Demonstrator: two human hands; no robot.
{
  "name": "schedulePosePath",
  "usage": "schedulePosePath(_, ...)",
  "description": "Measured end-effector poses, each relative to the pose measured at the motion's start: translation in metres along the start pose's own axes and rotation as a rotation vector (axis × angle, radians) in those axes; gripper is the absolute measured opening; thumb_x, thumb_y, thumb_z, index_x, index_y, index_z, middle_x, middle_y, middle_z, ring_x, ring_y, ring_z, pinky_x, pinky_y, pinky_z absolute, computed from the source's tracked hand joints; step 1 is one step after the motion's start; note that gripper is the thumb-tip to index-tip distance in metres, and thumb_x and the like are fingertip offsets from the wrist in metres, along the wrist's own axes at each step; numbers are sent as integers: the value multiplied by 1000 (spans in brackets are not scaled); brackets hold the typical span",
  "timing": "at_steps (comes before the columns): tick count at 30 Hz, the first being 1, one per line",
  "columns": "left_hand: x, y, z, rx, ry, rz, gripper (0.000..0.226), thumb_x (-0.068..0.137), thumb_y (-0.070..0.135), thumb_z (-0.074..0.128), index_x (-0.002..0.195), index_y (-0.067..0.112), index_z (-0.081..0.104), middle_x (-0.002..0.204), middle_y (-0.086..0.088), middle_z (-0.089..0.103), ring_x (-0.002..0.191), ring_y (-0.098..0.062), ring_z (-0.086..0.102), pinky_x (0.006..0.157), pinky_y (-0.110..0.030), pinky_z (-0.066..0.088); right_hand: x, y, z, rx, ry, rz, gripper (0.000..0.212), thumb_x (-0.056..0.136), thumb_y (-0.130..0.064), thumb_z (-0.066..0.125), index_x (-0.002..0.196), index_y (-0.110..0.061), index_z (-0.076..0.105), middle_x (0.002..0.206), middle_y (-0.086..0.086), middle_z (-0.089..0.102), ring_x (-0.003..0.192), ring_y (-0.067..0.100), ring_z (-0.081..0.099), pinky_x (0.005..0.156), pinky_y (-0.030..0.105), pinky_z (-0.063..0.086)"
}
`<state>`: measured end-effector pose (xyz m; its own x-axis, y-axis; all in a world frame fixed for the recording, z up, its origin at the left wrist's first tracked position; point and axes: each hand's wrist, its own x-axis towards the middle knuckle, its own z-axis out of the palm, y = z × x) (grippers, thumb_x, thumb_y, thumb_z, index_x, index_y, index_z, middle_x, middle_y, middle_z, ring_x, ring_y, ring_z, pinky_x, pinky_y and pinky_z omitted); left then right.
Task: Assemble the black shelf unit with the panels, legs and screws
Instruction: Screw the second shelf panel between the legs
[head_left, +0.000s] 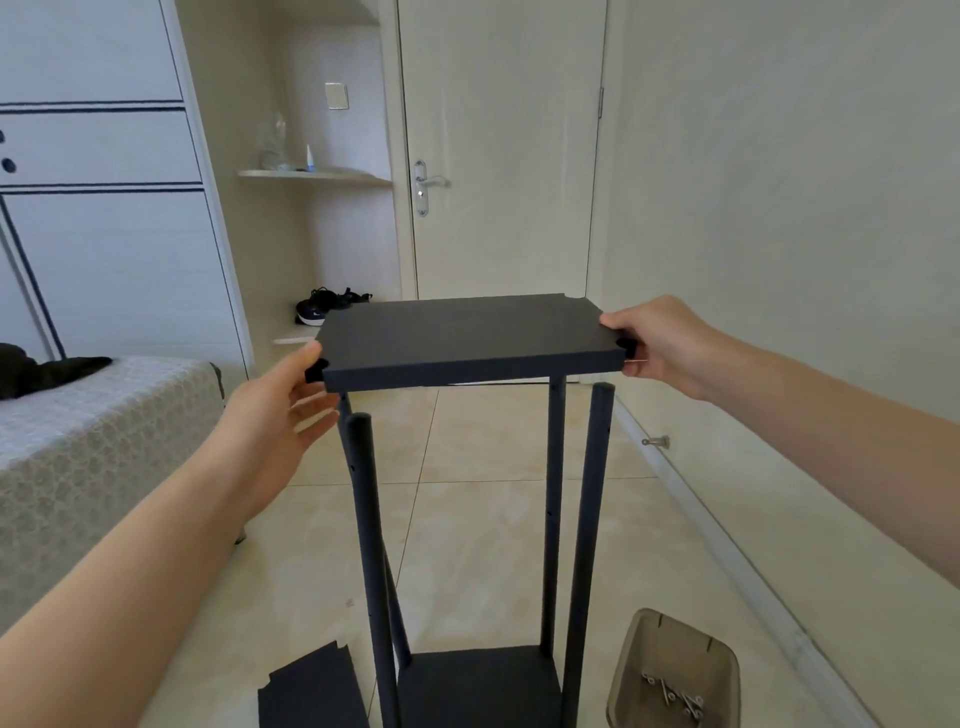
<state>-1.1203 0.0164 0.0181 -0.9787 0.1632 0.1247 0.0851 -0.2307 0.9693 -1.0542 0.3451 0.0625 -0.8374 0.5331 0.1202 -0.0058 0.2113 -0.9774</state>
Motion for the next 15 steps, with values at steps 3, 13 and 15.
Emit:
schedulePosePath(3,10,-9,3,-24,-17,4,30,102,34,51,118,16,68,107,-4,66,108,-23,60,105,-40,46,16,5,0,23,20,20,23,92,-8,61,111,4,62,96,13,63,88,25,61,97,45,50)
schedulePosePath(13,35,-41,10,-48,0,-17,34,99,39,53,116,15,71,102,-2,72,100,-20,61,104,-45,42,53,39,7,164,-4,84,13,95,-9,57,105,-3,62,91,8,62,79,20,60,70,31,51)
schedulePosePath(15,39,-47,8,-69,8,-27,37,97,41,57,119,15,70,109,-5,72,101,-20,62,108,-50,42,57,48,11,182,-17,91,16,94,-10,58,107,-2,62,88,7,62,75,20,59,67,31,50)
